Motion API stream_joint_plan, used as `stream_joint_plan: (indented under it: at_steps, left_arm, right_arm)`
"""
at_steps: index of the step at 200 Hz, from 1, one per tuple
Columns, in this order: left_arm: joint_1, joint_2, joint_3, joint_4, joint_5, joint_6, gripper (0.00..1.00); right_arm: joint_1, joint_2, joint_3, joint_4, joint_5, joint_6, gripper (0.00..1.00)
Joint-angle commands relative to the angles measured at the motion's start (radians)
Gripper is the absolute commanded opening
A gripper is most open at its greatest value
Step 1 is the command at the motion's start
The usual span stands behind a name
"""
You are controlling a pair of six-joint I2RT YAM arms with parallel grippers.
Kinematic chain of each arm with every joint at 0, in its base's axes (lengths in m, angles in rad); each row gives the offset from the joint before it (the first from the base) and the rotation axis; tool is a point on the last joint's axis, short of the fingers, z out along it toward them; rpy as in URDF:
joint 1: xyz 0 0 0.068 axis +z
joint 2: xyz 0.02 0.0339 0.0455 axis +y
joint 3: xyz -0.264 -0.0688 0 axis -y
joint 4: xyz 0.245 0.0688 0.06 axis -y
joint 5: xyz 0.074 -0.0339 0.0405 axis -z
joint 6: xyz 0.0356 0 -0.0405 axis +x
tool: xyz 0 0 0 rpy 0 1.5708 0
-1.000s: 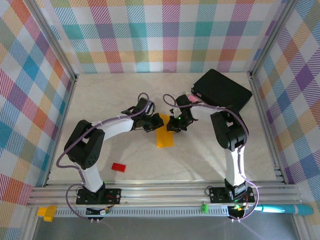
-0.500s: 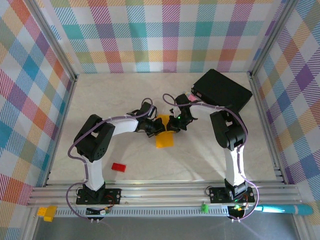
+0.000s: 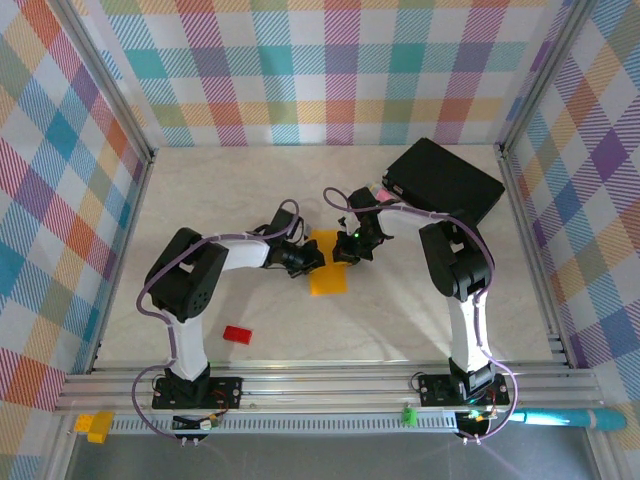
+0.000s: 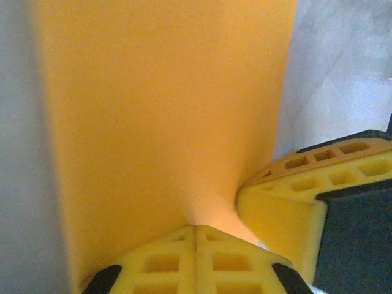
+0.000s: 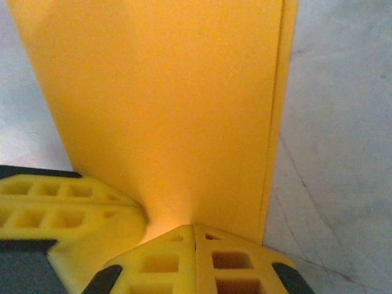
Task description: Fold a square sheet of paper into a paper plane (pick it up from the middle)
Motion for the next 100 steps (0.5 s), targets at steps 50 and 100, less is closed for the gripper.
stream_joint_plan:
  at_steps: [50,100]
  left_arm:
    - [0.128,-0.144,-0.073,-0.08,0.045,0.07,0.0]
    - [0.036,-0.046,-0.012,0.101,0.105,-0.044,0.0]
  right_arm:
    - [-0.014,0.146,-0.101,-0.167,0.299,-0.022,0.04]
    - [-0.013,0.155,-0.09,-0.17,0.295,-0.019,0.04]
